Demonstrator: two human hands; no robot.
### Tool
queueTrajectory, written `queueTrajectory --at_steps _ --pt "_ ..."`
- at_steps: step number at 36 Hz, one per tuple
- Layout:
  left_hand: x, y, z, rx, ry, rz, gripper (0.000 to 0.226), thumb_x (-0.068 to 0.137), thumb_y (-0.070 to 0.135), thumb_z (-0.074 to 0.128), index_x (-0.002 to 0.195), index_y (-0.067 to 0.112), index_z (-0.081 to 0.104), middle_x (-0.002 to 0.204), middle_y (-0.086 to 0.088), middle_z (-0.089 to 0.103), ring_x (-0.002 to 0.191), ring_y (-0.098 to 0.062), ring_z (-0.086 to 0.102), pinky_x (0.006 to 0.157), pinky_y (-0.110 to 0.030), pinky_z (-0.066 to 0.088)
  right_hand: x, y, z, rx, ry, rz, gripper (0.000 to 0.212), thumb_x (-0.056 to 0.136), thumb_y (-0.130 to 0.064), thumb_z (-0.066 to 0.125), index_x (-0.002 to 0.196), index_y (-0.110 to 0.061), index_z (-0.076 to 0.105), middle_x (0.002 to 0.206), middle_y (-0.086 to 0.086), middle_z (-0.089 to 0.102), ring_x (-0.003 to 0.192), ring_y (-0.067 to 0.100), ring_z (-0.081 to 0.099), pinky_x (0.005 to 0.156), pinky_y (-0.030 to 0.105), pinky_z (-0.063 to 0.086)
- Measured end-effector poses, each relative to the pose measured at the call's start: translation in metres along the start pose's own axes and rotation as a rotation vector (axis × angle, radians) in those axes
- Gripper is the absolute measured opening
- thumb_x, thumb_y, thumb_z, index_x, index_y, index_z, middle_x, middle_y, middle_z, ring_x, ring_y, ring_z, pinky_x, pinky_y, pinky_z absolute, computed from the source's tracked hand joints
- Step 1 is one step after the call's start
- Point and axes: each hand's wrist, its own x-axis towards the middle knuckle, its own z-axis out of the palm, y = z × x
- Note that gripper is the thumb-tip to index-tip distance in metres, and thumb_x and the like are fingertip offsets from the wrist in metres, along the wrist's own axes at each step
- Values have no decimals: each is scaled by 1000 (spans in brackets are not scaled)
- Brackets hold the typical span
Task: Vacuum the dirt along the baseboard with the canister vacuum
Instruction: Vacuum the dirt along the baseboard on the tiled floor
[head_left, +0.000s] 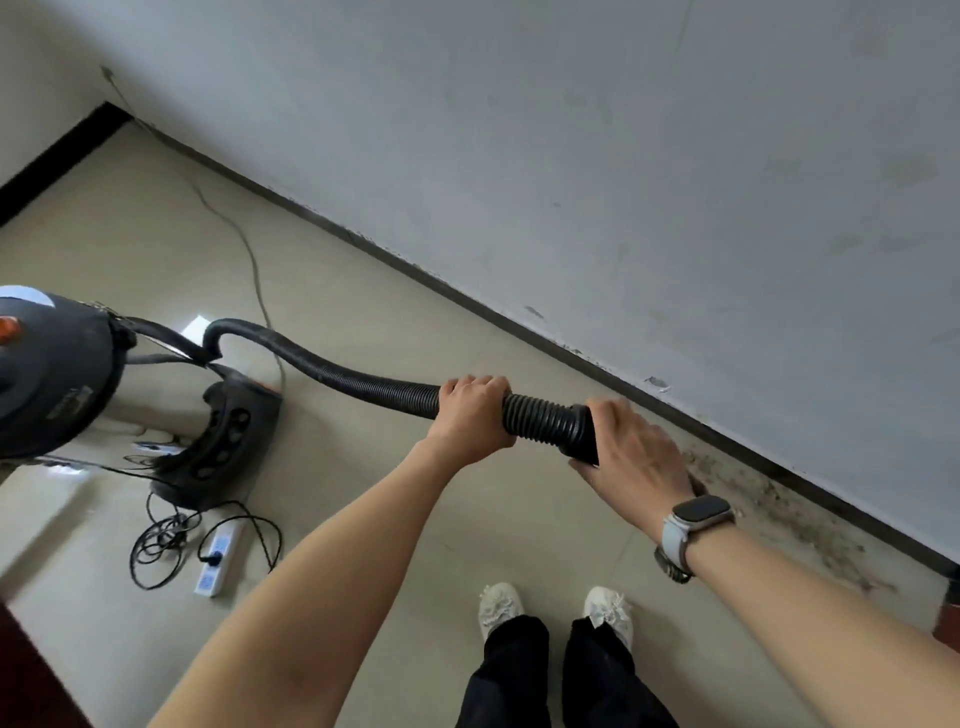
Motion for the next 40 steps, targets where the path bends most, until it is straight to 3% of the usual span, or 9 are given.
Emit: queueTrajectory --at_steps 2,5,9,15,20,28,31,34,40 --pt "3 -1 -9 8 -12 6 34 79 21 67 108 9 55 105 -4 60 103 -26 52 97 -35 32 8 -4 5 30 75 -32 66 60 -28 88 108 -10 46 81 15 56 53 33 56 45 34 40" --pt "4 -8 -16 8 -3 -20 34 78 21 68 108 9 55 105 -5 60 104 -27 52 102 -37 33 21 -7 8 34 54 -86 64 67 -27 83 112 -12 41 84 17 57 58 36 58 46 36 46" --pt "-3 -13 -8 -37 84 -60 37 85 23 63 121 15 53 119 -3 57 124 -28 42 113 -58 17 40 -6 -2 -20 -178 -114 51 89 -44 54 129 -17 37 113 7 52 91 30 61 64 33 44" --pt "-21 -14 11 -155 116 -168 66 89 20 60 148 20 29 151 -4 31 142 -28 22 114 -50 22 59 6 2 126 -422 30 54 82 -44 59 126 -23 35 111 2 58 89 28 60 74 34 48" --pt "-48 -32 21 -319 35 -305 59 94 24 57 147 17 31 146 -9 36 129 -27 42 106 -36 36 69 22 23 347 -498 297 58 82 -41 61 127 -19 33 98 6 63 87 28 62 80 36 51" --pt "-70 -58 17 -336 30 -374 52 97 33 54 143 19 36 143 -6 41 126 -22 46 100 -29 35 72 32 58 527 -591 520 58 83 -40 63 129 -13 37 109 13 62 97 31 62 90 39 50" --pt "-72 -64 8 -353 56 -369 51 96 36 54 142 21 38 142 -4 43 126 -19 47 98 -26 37 74 50 67 580 -564 612 60 78 -42 66 122 -10 42 105 12 63 90 30 64 82 37 52" --pt "-75 -73 -1 -441 84 -408 50 96 38 55 141 23 40 139 -1 47 120 -16 51 93 -24 39 81 75 82 659 -530 698 80 57 -54 67 120 -7 50 98 15 67 78 30 68 71 42 59" --pt "-87 -101 -16 -556 79 -537 49 95 39 56 139 27 41 127 5 50 113 -17 55 95 -35 48 87 54 58 918 -483 892 56 87 -34 66 129 0 49 112 14 58 95 33 59 76 37 49"
